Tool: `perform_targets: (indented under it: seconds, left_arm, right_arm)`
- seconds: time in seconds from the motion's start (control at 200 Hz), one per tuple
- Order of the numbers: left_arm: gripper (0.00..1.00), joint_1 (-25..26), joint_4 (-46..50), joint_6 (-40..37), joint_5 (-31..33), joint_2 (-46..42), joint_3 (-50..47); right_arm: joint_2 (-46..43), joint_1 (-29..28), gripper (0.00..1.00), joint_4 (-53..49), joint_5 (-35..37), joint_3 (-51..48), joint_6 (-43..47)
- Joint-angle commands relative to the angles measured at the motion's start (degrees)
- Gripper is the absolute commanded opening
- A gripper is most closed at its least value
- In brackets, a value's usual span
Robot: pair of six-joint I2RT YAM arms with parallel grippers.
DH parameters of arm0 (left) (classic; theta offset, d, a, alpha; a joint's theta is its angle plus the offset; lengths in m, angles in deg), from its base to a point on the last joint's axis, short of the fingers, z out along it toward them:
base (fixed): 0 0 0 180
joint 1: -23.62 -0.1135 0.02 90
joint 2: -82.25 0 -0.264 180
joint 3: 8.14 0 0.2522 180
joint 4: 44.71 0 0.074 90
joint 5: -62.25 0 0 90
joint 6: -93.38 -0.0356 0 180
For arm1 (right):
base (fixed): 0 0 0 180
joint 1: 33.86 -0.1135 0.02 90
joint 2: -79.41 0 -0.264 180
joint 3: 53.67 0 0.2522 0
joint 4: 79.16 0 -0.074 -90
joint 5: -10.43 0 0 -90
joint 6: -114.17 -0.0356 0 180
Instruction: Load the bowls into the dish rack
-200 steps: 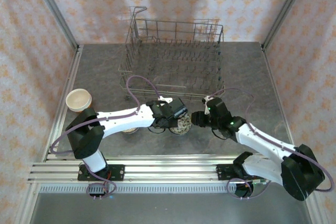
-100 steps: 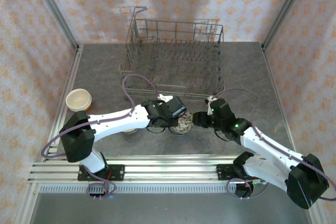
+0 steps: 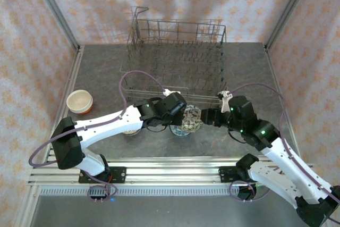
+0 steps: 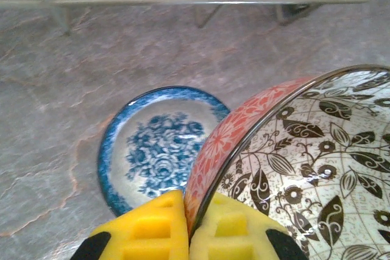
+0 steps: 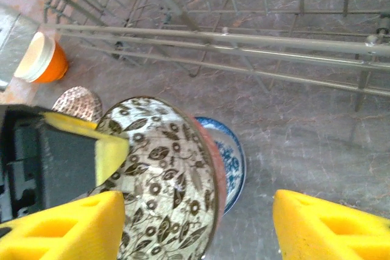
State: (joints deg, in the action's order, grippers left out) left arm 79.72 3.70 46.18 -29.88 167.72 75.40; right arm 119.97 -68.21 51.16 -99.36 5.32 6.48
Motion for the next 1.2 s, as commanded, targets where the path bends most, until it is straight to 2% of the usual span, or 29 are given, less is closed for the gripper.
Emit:
perform_targets:
  seconds: [0.0,0.12,0.265,0.42,0.756,0.986,1.196]
  left_arm:
    - [0.00,-1.3,-5.1,-4.6,-4.9,-3.4,2.8]
    - [0.00,-3.1,-7.2,-6.7,-9.5,-3.3,3.8]
    - [0.00,-4.8,-9.7,-8.6,-14.0,-2.2,4.9]
    - [0.00,-6.3,-12.3,-10.7,-19.4,0.0,6.6]
    - [0.00,-6.9,-13.8,-11.2,-21.9,4.8,10.4]
    - [0.00,-7.6,-15.2,-13.1,-23.4,6.2,12.1]
    - [0.00,-7.6,-16.1,-14.5,-24.2,7.6,13.2]
  right_arm:
    - [0.7,0.1,0.66,-9.2,-3.3,5.8,2.7]
    - [2.7,0.3,0.67,-14.7,-2.8,11.0,3.2]
    - [3.8,0.4,0.66,-18.6,2.8,14.8,1.6]
    - [5.6,0.5,0.62,-21.3,3.4,17.6,0.1]
    - [10.8,0.5,0.53,-25.5,12.2,23.2,-0.2]
    - [12.8,0.5,0.53,-25.6,14.4,23.2,-1.3]
    - [14.4,0.5,0.46,-25.1,16.4,23.3,-3.0]
